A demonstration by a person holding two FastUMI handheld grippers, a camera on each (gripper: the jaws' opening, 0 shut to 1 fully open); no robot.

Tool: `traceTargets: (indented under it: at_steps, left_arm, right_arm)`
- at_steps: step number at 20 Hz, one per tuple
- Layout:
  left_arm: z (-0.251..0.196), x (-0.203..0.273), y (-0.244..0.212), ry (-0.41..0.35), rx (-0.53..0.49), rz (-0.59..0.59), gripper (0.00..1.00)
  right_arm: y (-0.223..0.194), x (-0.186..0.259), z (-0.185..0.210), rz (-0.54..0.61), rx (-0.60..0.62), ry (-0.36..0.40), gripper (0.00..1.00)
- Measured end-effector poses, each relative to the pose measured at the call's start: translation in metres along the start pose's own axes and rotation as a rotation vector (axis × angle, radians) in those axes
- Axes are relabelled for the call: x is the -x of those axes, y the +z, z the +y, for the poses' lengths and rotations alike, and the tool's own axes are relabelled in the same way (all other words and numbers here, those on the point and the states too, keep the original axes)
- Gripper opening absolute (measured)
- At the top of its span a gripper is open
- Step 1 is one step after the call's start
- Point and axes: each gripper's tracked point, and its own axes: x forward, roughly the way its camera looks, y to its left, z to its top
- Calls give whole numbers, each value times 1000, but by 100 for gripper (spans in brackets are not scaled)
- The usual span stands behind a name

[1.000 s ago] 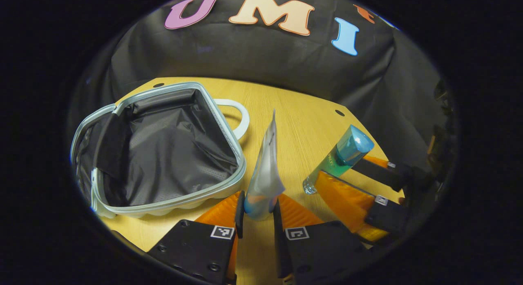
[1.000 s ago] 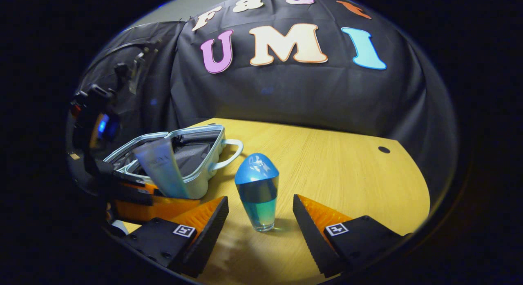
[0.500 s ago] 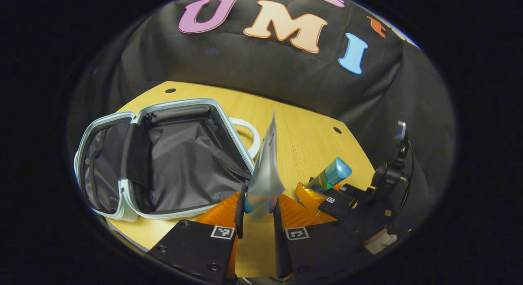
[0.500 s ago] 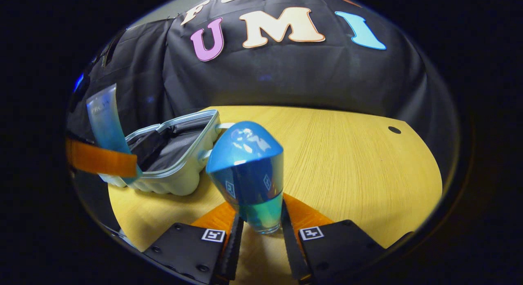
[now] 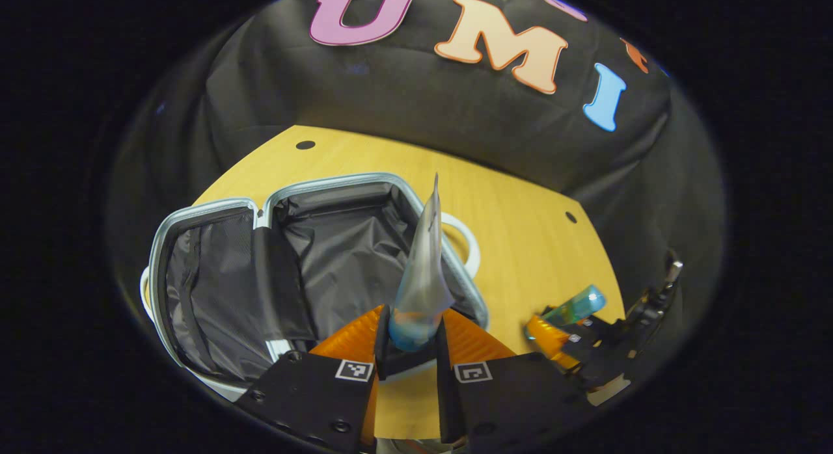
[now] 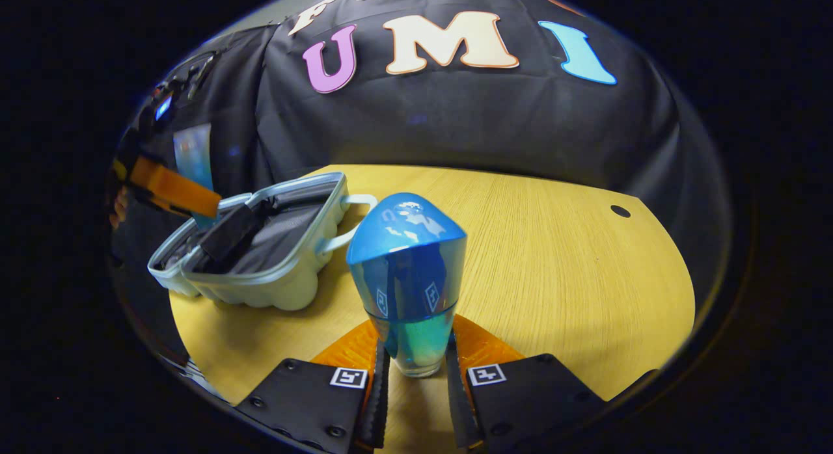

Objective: First open the suitcase, pack the skin care products into it, and then close the suitcase.

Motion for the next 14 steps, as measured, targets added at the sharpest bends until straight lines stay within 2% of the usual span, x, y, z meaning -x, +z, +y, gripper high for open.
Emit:
traceTargets:
  at_steps: [2, 4, 7, 10, 11, 13, 14]
  left_arm:
    - [15, -14, -12, -2, 27, 87, 31]
    - [25, -24, -27, -3, 61, 171, 31]
    - [43, -37, -45, 13, 86, 263, 31]
    - [54, -43, -56, 18, 99, 317, 31]
    - [59, -46, -59, 25, 112, 328, 31]
    - [57, -51, -58, -4, 147, 330, 34]
    - [56, -51, -58, -14, 156, 331, 31]
  right_arm:
    - [19, 12, 8, -23, -30, 3, 42]
    - [39, 21, 20, -41, -64, 13, 39]
    - [66, 26, 51, -51, -101, 61, 41]
    - [90, 19, 93, -55, -123, 135, 39]
    - [93, 15, 107, -49, -132, 161, 41]
    - [99, 4, 133, -36, -108, 195, 39]
    - [101, -4, 146, -28, -87, 210, 41]
